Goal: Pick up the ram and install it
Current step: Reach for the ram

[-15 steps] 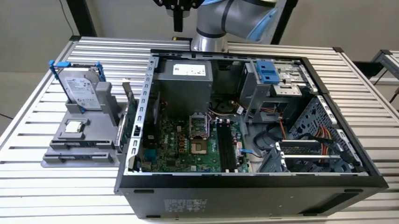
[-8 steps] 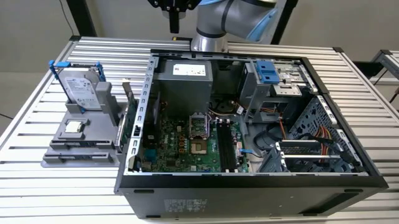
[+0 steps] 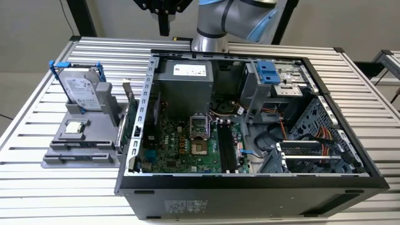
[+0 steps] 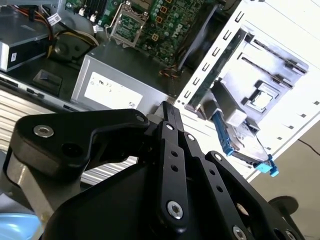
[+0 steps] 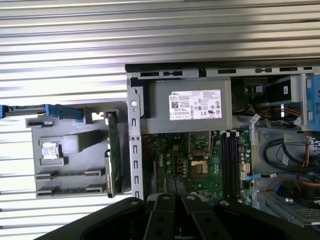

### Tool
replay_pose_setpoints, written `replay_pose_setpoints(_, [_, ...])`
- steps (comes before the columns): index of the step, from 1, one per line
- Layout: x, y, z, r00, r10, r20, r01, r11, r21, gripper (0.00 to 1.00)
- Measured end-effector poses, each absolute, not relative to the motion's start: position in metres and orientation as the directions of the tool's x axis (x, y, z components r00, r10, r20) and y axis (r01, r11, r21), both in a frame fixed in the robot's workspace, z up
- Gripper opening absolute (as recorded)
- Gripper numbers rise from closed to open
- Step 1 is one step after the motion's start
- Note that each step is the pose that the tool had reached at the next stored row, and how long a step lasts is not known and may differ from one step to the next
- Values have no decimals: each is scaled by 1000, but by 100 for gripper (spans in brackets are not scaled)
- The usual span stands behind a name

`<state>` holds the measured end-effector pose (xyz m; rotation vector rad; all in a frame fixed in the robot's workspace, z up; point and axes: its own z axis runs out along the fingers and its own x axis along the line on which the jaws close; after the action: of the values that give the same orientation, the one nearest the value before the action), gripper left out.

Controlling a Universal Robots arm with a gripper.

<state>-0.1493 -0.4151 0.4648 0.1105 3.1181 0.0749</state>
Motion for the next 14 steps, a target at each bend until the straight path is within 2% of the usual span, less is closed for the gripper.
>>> replay_pose_setpoints(14, [-180, -422, 462, -997, 71, -19, 70, 996, 49, 0])
